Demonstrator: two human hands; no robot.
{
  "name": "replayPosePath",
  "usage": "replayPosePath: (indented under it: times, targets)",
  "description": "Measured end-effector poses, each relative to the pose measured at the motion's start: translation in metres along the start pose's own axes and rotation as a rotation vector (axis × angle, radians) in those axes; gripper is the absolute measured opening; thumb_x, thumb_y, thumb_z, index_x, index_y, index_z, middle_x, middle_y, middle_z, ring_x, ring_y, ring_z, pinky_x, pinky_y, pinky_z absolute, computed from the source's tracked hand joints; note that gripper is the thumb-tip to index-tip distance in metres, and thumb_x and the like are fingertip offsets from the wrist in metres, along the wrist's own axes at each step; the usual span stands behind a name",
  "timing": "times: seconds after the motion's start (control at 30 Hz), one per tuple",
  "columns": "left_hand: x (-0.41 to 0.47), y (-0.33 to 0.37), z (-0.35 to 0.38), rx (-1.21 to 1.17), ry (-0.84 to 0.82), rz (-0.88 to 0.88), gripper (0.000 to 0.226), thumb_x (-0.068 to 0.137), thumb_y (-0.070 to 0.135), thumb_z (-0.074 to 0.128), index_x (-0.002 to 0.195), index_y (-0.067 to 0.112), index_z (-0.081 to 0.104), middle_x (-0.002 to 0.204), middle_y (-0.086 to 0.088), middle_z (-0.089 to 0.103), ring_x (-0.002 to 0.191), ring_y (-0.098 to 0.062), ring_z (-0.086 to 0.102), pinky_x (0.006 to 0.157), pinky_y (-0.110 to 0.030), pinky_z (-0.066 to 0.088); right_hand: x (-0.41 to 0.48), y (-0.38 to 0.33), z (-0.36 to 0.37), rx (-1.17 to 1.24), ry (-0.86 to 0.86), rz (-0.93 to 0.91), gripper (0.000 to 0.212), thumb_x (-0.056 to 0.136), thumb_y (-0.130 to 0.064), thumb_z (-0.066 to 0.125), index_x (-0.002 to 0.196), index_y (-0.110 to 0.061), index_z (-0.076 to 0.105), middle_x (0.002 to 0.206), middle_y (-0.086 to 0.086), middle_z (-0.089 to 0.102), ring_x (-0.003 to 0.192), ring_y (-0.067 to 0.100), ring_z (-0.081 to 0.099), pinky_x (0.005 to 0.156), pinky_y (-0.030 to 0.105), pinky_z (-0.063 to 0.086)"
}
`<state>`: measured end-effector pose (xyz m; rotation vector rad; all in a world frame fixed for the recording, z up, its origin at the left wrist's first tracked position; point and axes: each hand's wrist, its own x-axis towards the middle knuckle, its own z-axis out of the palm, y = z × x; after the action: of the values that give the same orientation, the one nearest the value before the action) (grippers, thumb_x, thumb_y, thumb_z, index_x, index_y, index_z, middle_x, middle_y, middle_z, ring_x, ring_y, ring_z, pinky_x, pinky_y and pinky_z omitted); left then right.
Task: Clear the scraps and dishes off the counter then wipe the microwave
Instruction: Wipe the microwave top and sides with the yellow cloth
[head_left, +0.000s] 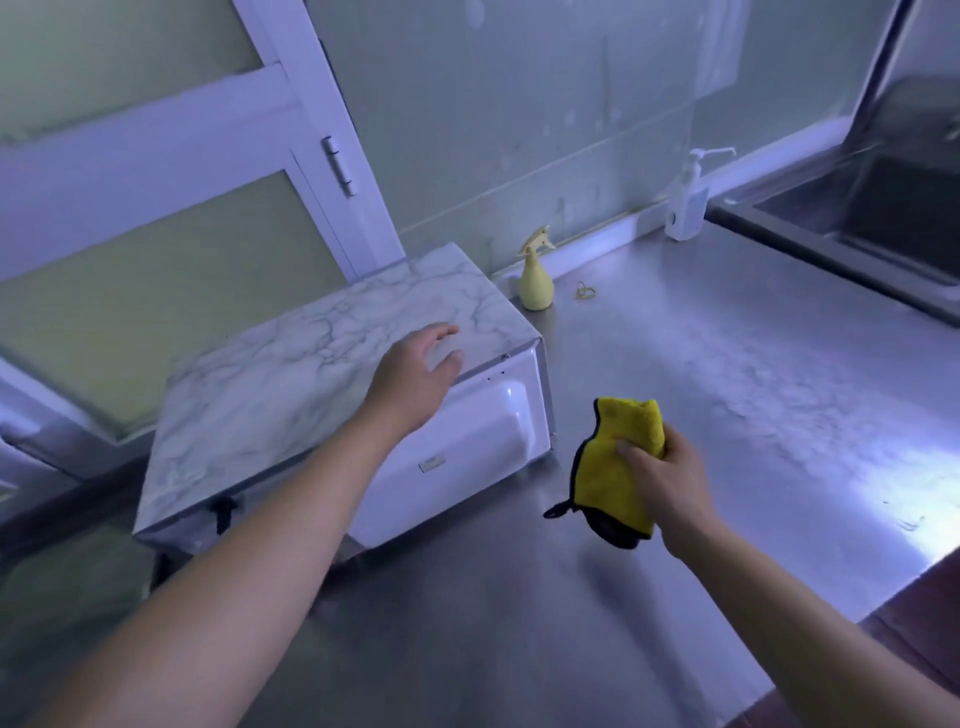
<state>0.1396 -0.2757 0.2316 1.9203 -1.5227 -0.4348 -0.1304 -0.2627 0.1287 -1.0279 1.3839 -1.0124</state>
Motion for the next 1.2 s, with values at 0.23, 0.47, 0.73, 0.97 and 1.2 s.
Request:
replayPosePath:
  times: [0.23, 0.47, 0.73, 0.97, 1.2]
  targets:
    - [0.048, -0.035, 0.012, 0.522, -0.017, -0.004, 0.059, 0.096, 0.060, 0.037, 0.150, 0.035, 0.037, 0.161, -0.001, 0.031, 0.146, -0.024, 0.027, 0.118, -0.042, 0.018, 0.021, -0.030, 0.054, 0.061, 0.213, -0.235, 0.049, 0.082, -0.010, 0.061, 0.119, -0.042, 0.057, 0.102, -0.019, 0.067, 0.097, 0.012, 0.066, 0.082, 0.034, 0.054]
    - [0.049, -0.040, 0.013, 0.504, 0.012, 0.038, 0.059, 0.094, 0.060, 0.037, 0.148, 0.036, 0.038, 0.160, 0.000, 0.033, 0.145, -0.022, 0.026, 0.118, -0.044, 0.018, 0.008, -0.018, 0.141, 0.190, 0.199, -0.256, 0.054, 0.092, -0.028, 0.060, 0.141, -0.049, 0.050, 0.109, -0.046, 0.058, 0.101, -0.024, 0.053, 0.088, 0.011, 0.044]
    - [0.049, -0.041, 0.016, 0.558, 0.021, 0.066, 0.059, 0.096, 0.059, 0.031, 0.149, 0.034, 0.032, 0.159, -0.002, 0.031, 0.144, -0.025, 0.025, 0.116, -0.045, 0.016, 0.001, 0.018, 0.173, 0.185, 0.310, -0.438, 0.053, 0.092, -0.004, 0.058, 0.135, -0.035, 0.058, 0.147, -0.004, 0.052, 0.140, 0.004, 0.041, 0.119, 0.039, 0.033]
    - [0.047, -0.042, 0.018, 0.571, 0.008, 0.070, 0.059, 0.098, 0.059, 0.028, 0.151, 0.033, 0.028, 0.162, -0.002, 0.025, 0.148, -0.026, 0.018, 0.118, -0.046, 0.011, 0.023, 0.065, 0.176, 0.228, 0.341, -0.352, 0.046, 0.095, -0.024, 0.056, 0.140, -0.036, 0.056, 0.141, -0.006, 0.057, 0.134, 0.013, 0.049, 0.114, 0.041, 0.039]
    - [0.049, -0.043, 0.022, 0.583, 0.033, 0.076, 0.058, 0.097, 0.058, 0.027, 0.149, 0.034, 0.029, 0.159, -0.001, 0.028, 0.146, -0.026, 0.020, 0.117, -0.046, 0.013, 0.021, 0.123, 0.194, 0.516, 0.262, 0.149, 0.036, 0.101, -0.043, 0.055, 0.136, -0.036, 0.058, 0.133, -0.008, 0.063, 0.124, 0.016, 0.059, 0.106, 0.050, 0.048]
